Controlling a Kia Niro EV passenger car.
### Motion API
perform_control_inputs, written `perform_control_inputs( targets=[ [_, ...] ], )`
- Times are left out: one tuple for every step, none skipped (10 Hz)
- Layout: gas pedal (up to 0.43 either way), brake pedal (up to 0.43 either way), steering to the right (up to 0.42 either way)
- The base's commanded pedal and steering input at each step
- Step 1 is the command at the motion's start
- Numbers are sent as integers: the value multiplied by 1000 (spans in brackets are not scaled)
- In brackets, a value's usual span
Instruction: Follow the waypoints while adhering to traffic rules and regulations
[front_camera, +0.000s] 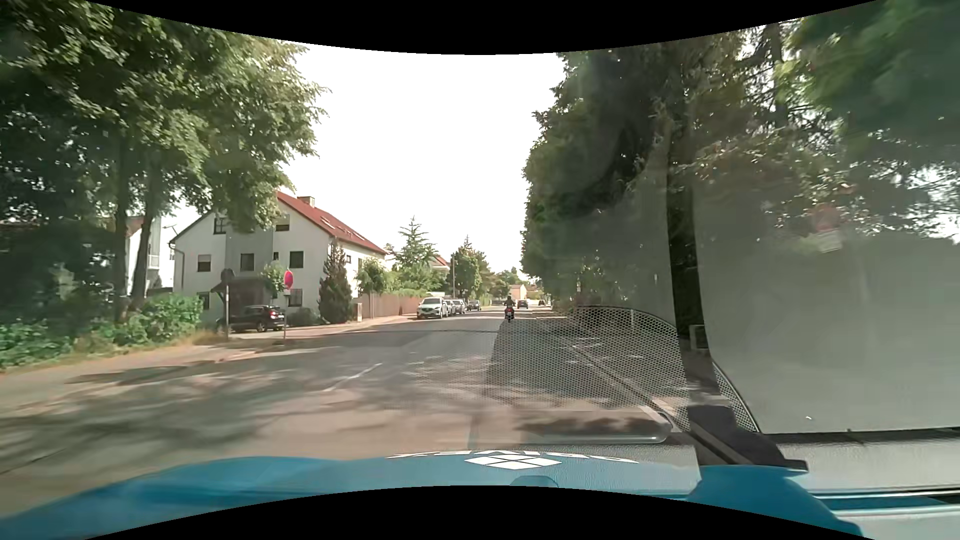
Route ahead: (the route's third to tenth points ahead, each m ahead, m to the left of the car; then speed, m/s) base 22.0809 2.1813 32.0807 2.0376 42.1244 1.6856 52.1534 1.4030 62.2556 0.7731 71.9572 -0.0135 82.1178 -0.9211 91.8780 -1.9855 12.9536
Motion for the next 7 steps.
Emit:
perform_control_inputs(
  targets=[
    [20, 0, 4],
    [20, 0, 4],
    [20, 0, 4],
    [20, 0, 4],
    [20, 0, 5],
    [20, 0, 6],
    [20, 0, 8]
  ],
)
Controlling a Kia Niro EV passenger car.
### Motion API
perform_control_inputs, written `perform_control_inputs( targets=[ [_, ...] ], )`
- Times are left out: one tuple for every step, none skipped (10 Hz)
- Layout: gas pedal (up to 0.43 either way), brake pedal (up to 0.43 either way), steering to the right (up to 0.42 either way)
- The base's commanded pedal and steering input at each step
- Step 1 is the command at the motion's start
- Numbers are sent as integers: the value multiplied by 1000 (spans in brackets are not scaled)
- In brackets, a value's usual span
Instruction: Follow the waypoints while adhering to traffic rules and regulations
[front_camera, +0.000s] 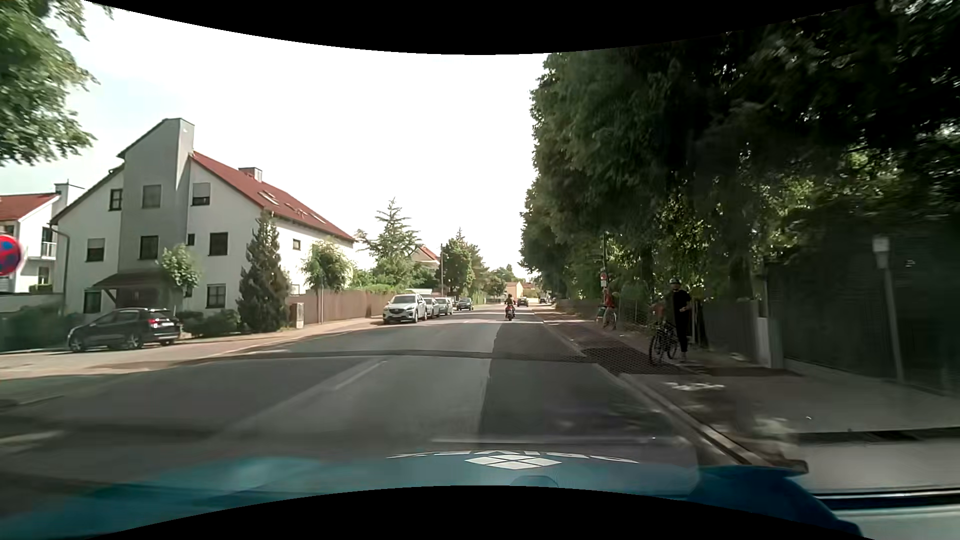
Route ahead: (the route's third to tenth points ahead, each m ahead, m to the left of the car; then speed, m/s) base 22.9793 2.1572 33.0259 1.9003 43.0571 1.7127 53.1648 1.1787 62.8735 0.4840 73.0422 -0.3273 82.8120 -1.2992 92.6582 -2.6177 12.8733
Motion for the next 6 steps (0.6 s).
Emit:
perform_control_inputs(
  targets=[
    [20, 0, 9],
    [20, 0, 10],
    [20, 0, 9],
    [20, 0, 9],
    [20, 0, 8],
    [20, 0, 8]
  ],
)
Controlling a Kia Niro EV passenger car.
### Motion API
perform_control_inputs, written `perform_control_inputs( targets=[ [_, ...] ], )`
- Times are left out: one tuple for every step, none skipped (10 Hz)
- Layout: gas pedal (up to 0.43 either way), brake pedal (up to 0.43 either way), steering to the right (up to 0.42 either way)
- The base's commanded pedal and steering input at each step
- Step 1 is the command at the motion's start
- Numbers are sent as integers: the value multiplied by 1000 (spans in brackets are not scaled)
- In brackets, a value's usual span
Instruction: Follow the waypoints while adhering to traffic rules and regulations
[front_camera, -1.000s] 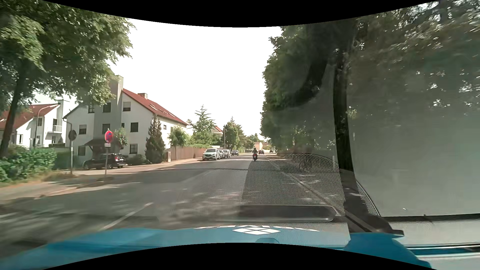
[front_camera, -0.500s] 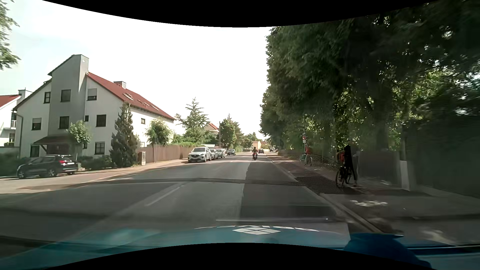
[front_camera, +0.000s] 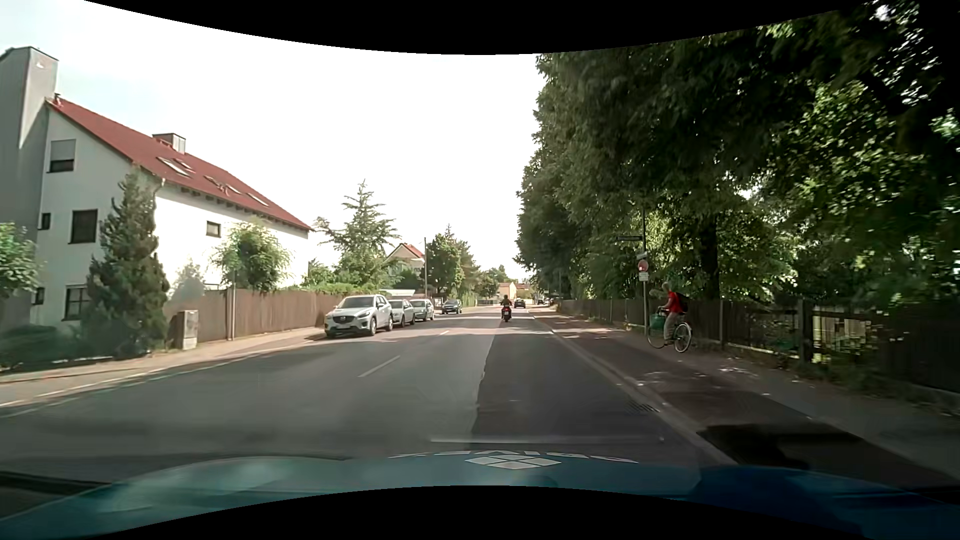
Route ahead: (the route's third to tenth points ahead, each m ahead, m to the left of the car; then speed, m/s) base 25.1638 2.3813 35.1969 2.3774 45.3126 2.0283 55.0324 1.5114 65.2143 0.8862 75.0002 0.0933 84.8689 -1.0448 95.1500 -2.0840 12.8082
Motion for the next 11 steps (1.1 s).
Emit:
perform_control_inputs(
  targets=[
    [20, 0, 7],
    [20, 0, 8],
    [20, 0, 8],
    [20, 0, 9],
    [20, 0, 8],
    [20, 0, 8],
    [20, 0, 6],
    [20, 0, 7],
    [20, 0, 8],
    [20, 0, 7],
    [20, 0, 7]
  ],
)
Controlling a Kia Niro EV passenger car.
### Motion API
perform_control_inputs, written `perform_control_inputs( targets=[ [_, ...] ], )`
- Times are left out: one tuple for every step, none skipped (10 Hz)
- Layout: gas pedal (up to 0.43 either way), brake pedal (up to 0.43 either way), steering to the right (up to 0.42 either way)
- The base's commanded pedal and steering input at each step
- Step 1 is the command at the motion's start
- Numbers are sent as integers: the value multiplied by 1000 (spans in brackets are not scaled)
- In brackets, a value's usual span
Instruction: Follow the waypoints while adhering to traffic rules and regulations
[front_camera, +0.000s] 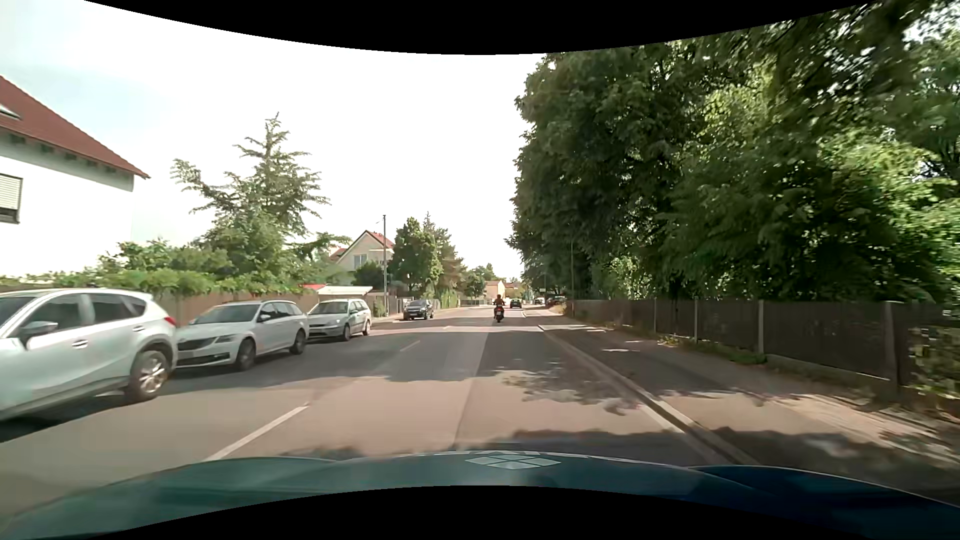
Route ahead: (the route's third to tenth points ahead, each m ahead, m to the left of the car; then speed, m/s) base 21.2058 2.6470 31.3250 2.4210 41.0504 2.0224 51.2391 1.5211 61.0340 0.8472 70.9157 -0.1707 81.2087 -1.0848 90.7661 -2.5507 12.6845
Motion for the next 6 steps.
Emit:
perform_control_inputs(
  targets=[
    [20, 0, 6],
    [20, 0, 6],
    [28, 0, 5],
    [39, 0, 4],
    [67, 0, 4],
    [67, 0, 3]
  ],
)
